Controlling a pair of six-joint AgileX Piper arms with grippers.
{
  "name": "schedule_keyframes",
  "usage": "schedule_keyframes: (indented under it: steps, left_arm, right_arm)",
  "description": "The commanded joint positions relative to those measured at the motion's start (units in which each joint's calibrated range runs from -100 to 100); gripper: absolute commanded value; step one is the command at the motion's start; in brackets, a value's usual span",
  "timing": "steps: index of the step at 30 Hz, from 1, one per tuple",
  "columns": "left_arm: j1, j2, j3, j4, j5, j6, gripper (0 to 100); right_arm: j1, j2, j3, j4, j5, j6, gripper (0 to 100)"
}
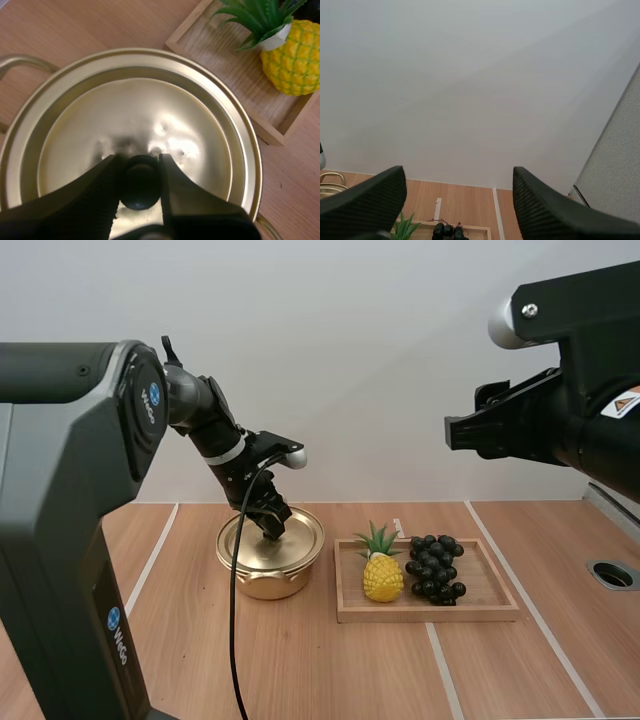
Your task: Open the pot, put the pineapple inside, and close it
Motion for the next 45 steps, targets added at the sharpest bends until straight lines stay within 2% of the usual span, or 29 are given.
schedule_keyframes:
  steps: [1, 6, 11, 18, 26, 31, 34, 37, 41, 45]
  left_arm:
    - [-0.17, -0.49, 0.1, -0.44, -0.39, -0.71, 0]
    - [-0.17, -4.34, -0.81, -0.44, 0.15, -0.71, 0]
    - [-0.17, -10.04, -5.13, -0.44, 6.05, -1.06, 0]
    - [-0.17, -20.2, -18.76, -0.44, 5.78, -5.78, 0]
    - [-0.09, -32.08, -35.29, -0.23, -18.14, -17.86, 0]
    - [-0.09, -39.76, -40.26, -0.36, -32.78, -22.41, 0]
    - [-0.09, -44.37, -40.26, -0.43, -48.69, -23.21, 0]
    - [-0.09, -47.83, -40.26, -0.28, -62.98, -23.21, 0]
    - [-0.09, -51.41, -40.26, -0.18, -72.45, -23.21, 0]
    - [-0.09, -52.43, -40.26, -0.18, -78.13, -23.21, 0]
  right_arm:
    - [-0.18, 0.09, -0.67, 0.24, -0.31, -0.6, 100]
    - [-0.18, 0.09, -0.67, 0.24, 0.33, -0.59, 100]
    - [-0.18, 0.09, -0.67, 0.24, 0.33, -0.59, 100]
    - [-0.18, 0.09, -0.67, 1.45, 0.32, -0.59, 100]
    - [-0.18, 0.24, -0.67, 1.44, 0.32, -0.59, 100]
    - [-0.18, 0.24, -0.54, 2.95, 0.51, -0.59, 100]
    - [-0.18, 0.55, -0.54, 5.68, 0.34, -0.71, 100]
    - [-0.18, 2.57, -0.54, 8.69, 0.31, -3.79, 100]
    - [-0.18, 8.44, -0.54, 13.81, 0.73, -6.18, 100]
    - [-0.18, 17.81, -0.54, 21.9, 6.65, -11.9, 100]
